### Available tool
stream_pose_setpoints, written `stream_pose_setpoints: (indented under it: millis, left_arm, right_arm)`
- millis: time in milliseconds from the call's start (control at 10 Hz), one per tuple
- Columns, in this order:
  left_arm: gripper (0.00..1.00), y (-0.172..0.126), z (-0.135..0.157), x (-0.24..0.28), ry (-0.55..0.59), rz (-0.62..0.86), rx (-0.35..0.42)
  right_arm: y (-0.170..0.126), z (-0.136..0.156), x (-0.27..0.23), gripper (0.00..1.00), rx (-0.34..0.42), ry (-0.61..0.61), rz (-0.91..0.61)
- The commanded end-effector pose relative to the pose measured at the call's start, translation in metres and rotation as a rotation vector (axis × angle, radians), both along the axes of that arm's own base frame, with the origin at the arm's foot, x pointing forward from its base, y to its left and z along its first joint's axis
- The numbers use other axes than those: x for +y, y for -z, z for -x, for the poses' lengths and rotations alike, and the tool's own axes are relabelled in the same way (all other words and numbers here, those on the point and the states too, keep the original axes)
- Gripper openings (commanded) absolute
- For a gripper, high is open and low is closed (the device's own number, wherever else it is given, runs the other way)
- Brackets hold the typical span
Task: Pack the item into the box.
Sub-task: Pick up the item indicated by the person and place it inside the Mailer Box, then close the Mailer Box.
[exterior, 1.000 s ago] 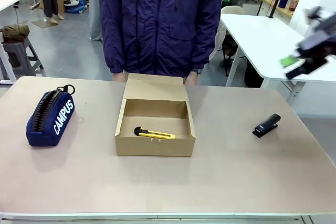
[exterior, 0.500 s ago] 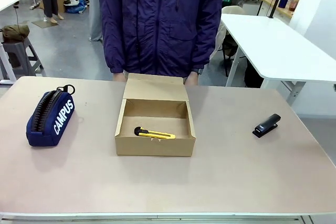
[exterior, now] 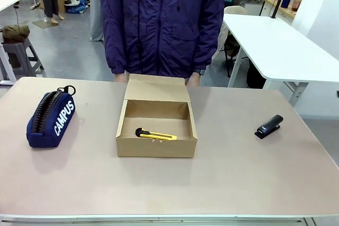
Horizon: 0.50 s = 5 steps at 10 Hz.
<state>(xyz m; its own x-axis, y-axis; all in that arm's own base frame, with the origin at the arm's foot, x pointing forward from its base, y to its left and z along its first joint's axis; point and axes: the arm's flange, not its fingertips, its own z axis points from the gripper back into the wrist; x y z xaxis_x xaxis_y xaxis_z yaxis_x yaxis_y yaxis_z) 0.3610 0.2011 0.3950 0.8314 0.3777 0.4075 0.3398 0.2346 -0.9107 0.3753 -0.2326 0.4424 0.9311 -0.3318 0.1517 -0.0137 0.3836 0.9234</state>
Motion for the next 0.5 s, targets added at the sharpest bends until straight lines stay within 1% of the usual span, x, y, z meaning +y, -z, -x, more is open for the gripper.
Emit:
stream_pose_setpoints:
  millis: [0, 400]
  left_arm:
    - [1.0, -0.0029, 0.0006, -0.0022, 0.003, 0.007, -0.016]
    - [1.0, -0.0029, 0.0006, -0.0022, 0.003, 0.007, -0.016]
  right_arm:
    - [-0.0019, 0.006, -0.0064, 1.0, -0.003, 0.004, -0.025]
    - [-0.0019, 0.006, -0.0064, 1.0, -0.003, 0.004, -0.025]
